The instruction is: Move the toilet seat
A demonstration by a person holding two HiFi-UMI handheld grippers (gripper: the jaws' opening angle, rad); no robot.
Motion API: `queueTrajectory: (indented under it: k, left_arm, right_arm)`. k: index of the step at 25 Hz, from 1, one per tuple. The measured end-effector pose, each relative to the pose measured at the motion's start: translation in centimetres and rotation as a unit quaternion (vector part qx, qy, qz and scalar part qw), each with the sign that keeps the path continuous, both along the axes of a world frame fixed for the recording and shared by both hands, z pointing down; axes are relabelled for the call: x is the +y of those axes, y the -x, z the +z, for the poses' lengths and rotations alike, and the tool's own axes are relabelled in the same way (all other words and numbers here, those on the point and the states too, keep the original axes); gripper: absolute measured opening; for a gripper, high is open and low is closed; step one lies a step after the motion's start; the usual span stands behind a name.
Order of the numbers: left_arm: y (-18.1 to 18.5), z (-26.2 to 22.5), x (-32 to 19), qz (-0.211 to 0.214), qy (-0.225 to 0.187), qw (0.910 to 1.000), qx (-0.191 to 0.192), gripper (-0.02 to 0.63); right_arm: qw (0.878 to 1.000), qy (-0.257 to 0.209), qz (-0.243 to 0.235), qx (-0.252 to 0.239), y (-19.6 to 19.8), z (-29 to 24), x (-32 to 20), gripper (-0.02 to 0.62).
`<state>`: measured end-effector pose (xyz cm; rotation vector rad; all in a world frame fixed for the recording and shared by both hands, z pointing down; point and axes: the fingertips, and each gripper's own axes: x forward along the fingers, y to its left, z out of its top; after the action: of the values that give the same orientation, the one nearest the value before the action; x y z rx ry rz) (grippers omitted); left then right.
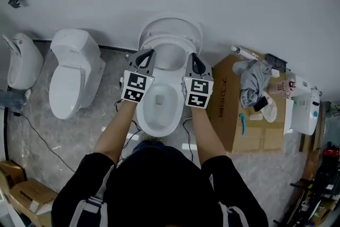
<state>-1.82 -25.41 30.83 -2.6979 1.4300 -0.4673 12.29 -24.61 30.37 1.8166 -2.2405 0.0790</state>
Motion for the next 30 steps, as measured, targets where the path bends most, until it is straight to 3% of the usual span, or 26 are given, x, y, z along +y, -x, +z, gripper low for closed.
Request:
queueTrajectory:
  k: [14,30]
  left_arm:
    - [0.7,-7.2,9.6,-0.015,-0.051,0.9976,0.046,0.006]
    - [1.6,-9.3,14.1,-0.016,-0.080,0.9950,0.058,0.006]
  right_arm:
    - [0.998,-0.051,0.019,-0.028,0.1,-5.9,9.1,0.023]
    - [0.997,-0.076,0.007,-0.019,1.4,-7.3,13.8,0.023]
